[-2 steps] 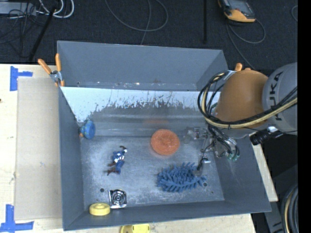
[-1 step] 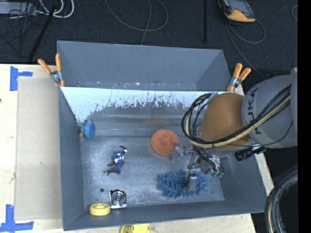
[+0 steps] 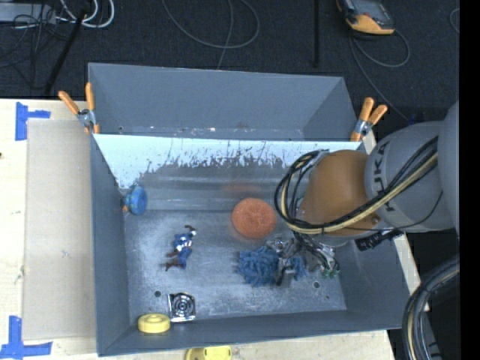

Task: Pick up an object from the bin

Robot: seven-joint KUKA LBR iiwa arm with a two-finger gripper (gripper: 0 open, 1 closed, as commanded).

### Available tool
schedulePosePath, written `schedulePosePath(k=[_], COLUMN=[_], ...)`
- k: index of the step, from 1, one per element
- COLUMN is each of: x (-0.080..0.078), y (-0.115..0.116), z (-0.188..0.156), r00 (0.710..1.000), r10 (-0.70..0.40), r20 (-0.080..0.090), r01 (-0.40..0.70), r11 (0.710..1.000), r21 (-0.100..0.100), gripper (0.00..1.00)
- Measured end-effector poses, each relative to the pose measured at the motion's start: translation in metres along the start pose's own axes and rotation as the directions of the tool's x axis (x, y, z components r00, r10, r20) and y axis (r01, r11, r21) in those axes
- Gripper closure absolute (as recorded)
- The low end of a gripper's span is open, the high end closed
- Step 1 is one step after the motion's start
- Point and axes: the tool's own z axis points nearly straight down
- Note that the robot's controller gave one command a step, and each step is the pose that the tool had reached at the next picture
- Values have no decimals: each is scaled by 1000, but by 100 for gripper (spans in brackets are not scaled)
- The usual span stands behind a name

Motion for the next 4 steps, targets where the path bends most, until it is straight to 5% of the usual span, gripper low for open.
schedulePosePath(k=[1,2,3,4], x=[-1,-4,-4,-9], y=[-1,-12,-12,-24], z=[-5,-113,-113,-162], r00=[1000,1000,1000,1000], r10=[-9,-15,-15,-15], r20=[-5,-9,-9,-15], r01=[9,15,15,15], r11=[1000,1000,1000,1000], r21=[-2,1,1,0], gripper=[100,100,100,100])
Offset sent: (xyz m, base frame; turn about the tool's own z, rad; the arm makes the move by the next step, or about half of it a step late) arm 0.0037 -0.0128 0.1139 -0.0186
